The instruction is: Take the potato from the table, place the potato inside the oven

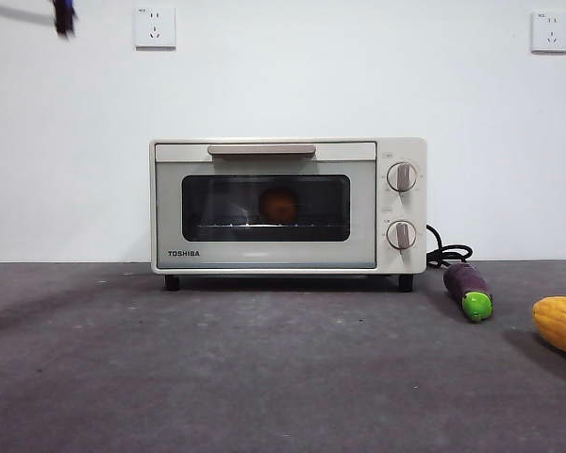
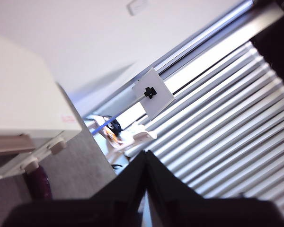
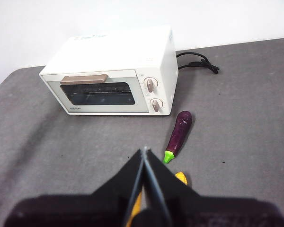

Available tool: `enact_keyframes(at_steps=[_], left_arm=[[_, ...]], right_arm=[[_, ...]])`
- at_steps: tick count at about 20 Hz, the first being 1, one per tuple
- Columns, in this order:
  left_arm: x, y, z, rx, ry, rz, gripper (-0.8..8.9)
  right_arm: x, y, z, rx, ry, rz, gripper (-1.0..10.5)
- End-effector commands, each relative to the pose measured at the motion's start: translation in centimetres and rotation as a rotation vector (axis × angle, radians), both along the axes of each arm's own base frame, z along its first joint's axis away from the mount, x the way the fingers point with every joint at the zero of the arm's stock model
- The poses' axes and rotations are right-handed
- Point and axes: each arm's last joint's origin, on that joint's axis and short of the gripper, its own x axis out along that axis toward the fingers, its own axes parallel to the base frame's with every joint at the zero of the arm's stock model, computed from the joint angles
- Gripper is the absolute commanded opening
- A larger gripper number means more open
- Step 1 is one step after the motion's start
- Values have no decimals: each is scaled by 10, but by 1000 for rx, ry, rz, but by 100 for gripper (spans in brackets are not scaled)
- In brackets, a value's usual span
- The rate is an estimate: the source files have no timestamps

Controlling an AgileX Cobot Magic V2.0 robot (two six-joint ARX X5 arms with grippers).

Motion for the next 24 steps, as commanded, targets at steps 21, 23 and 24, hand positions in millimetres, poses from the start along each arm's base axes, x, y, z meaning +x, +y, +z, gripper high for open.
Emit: enact_keyframes(at_steps=[21,23,24], left_arm=[[-203,23,29,721,-135,619,-2],[-203,23,28,728,-136,616,-2],[-202,23,28,771,-169,612,-2]], right_arm=[[0,-1,-2,-11,11,-6,1],[0,-1,-2,-11,11,-6,1],[0,-1,-2,-11,11,-6,1]])
